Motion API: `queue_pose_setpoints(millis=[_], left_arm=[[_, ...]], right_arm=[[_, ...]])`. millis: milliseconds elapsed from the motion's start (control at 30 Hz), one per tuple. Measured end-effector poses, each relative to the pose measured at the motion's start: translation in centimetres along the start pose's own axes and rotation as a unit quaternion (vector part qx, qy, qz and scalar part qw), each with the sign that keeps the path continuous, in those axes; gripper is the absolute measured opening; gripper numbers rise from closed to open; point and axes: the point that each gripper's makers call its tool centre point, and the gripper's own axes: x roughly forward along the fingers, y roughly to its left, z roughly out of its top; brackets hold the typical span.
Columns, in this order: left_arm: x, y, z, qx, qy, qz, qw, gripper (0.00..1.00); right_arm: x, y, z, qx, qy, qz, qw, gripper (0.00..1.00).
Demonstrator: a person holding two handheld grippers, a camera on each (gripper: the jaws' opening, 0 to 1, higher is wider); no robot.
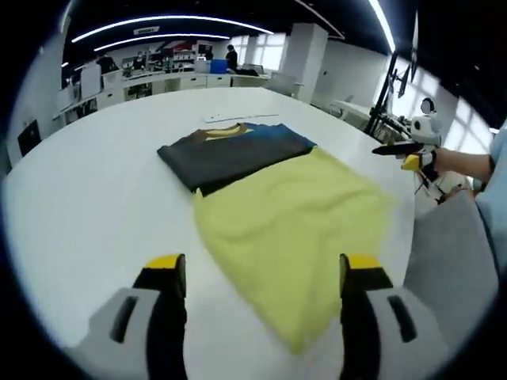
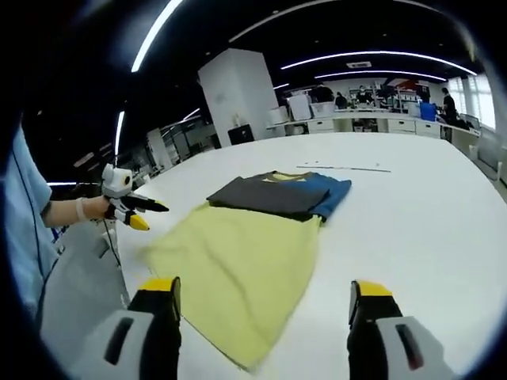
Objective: Fold the garment on the visible template until the final outline fits inside the template.
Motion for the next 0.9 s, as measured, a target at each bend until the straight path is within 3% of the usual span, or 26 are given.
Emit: queue_pose_setpoints(millis=[133, 233, 467, 600, 900], left_arm=[[-0.8, -0.3, -1.7, -0.012, 0.011, -0.004, 0.9999, 0.68], [-1.4, -0.6, -3.1, -0.022, 0.017, -0.005, 0.9996, 0.66], [-2.5, -2.6, -6.0, -0.072, 0.035, -0.03, 0.9964, 0.54], [-2.8, -3.2, -6.4, -0.092, 0.031, -0.029, 0.9948, 0.48], [-3.0, -3.3, -7.0, -0.125, 0.029, -0.031, 0.9912, 0.3]], right_arm=[[-0.3, 0.3, -1.5, 0.008, 0.016, 0.009, 0.9998, 0.78], [-0.4, 0.7, -2.8, 0.014, 0.034, 0.021, 0.9991, 0.65], [-0.8, 0.9, -5.3, 0.032, 0.061, 0.028, 0.9972, 0.56], [-1.1, 1.5, -5.7, 0.044, 0.066, 0.042, 0.996, 0.45], [-1.2, 2.4, -6.7, 0.062, 0.082, 0.06, 0.9929, 0.35]])
